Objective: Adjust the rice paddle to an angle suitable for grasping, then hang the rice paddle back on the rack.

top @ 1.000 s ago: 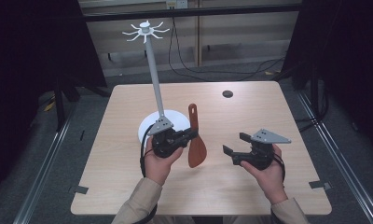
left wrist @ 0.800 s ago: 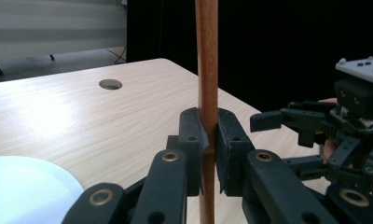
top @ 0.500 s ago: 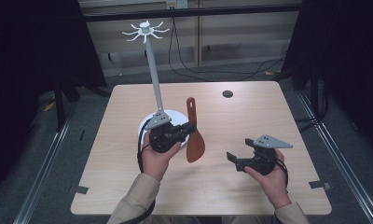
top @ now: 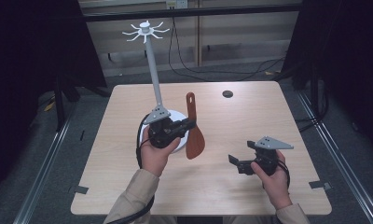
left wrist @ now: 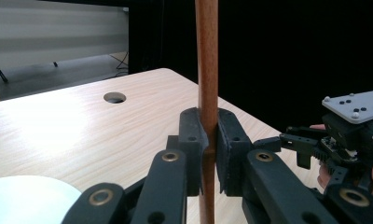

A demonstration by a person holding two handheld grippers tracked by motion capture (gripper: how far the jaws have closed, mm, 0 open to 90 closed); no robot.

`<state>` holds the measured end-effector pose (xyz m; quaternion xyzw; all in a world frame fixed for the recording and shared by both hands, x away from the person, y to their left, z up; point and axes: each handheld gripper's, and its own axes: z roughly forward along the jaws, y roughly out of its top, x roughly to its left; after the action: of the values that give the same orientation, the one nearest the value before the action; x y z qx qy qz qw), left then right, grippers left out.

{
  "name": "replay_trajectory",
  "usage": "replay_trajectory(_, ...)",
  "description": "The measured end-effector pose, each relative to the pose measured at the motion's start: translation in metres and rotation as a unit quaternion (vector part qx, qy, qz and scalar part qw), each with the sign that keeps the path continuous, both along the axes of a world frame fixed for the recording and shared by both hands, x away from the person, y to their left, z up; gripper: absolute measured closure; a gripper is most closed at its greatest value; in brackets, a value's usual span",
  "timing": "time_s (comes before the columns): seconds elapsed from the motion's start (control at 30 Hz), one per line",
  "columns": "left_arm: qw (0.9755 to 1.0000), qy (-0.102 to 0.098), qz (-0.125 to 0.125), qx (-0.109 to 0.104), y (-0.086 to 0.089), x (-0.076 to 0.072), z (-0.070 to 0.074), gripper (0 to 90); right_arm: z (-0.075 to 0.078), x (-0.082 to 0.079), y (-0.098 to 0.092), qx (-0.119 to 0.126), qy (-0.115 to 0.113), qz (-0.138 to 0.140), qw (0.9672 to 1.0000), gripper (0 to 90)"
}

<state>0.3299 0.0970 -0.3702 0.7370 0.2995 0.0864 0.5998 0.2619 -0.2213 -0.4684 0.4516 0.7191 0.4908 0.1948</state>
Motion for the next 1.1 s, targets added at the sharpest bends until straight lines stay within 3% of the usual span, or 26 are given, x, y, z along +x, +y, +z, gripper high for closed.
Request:
replay_trajectory(0.2, 0.9999, -0.005, 0.009, 0.009, 0.005, 0.001, 0.013, 82.4, 0.0, -0.001, 0.0, -0.002, -0.003, 0.002, 1.0, 2.8)
replay_trajectory(0.33, 0.9999, -0.009, 0.008, -0.002, 0.006, 0.003, 0.022, 82.4, 0.002, -0.001, 0.0, 0.001, -0.004, 0.002, 1.0, 2.8)
replay_trajectory(0.6, 0.9998, -0.014, 0.014, 0.0, 0.007, 0.009, 0.041, 82.4, 0.003, -0.001, 0.0, 0.0, -0.004, 0.004, 1.0, 3.0)
replay_trajectory(1.1, 0.9996, -0.025, 0.012, -0.001, 0.009, 0.015, 0.061, 82.4, 0.004, -0.003, -0.002, 0.002, -0.007, 0.007, 0.9999, 3.2)
